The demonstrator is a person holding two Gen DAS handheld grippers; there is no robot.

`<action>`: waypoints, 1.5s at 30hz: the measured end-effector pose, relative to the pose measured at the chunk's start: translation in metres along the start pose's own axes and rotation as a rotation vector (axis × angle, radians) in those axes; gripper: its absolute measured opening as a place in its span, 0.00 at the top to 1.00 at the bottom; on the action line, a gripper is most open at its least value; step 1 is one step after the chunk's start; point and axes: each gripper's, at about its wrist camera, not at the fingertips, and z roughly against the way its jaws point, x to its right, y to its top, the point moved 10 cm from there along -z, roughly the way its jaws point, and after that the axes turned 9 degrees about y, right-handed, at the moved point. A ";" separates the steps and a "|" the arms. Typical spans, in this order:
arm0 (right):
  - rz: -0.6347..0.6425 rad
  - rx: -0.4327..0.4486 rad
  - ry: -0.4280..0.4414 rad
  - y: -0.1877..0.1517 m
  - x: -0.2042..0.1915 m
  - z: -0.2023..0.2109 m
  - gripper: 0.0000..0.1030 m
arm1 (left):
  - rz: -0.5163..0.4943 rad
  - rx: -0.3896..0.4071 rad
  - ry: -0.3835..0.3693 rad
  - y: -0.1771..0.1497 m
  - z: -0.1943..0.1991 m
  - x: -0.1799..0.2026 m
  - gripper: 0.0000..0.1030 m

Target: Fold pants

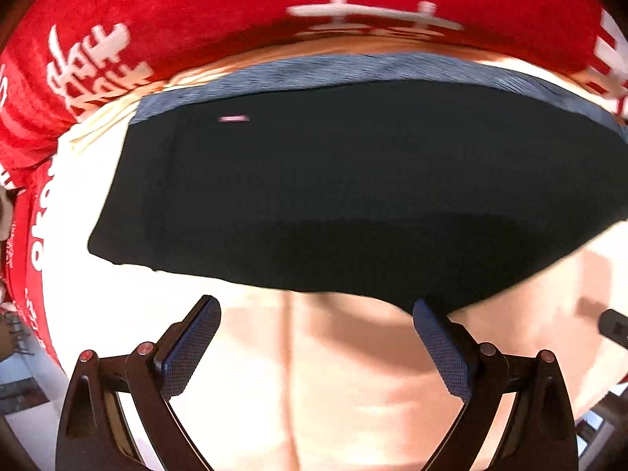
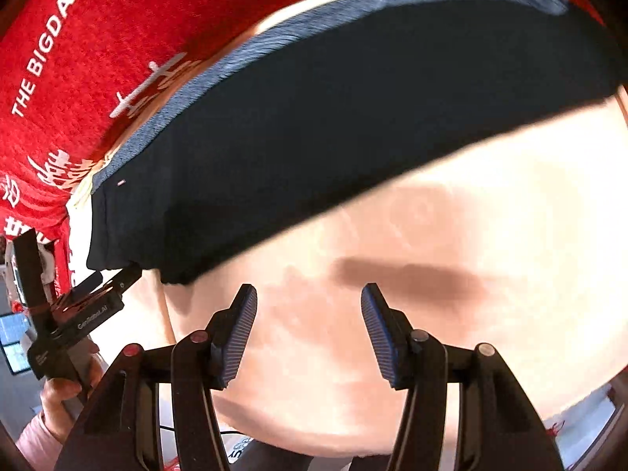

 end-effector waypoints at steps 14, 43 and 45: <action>-0.122 0.044 0.019 -0.014 0.069 0.032 0.42 | -0.157 0.007 -0.029 0.001 0.034 0.118 0.04; -0.287 0.194 0.071 0.023 0.164 0.077 0.41 | -0.328 0.027 -0.064 0.025 0.075 0.284 0.04; -0.291 0.217 0.075 0.030 0.168 0.082 0.41 | -0.314 0.046 -0.079 0.034 0.076 0.283 0.04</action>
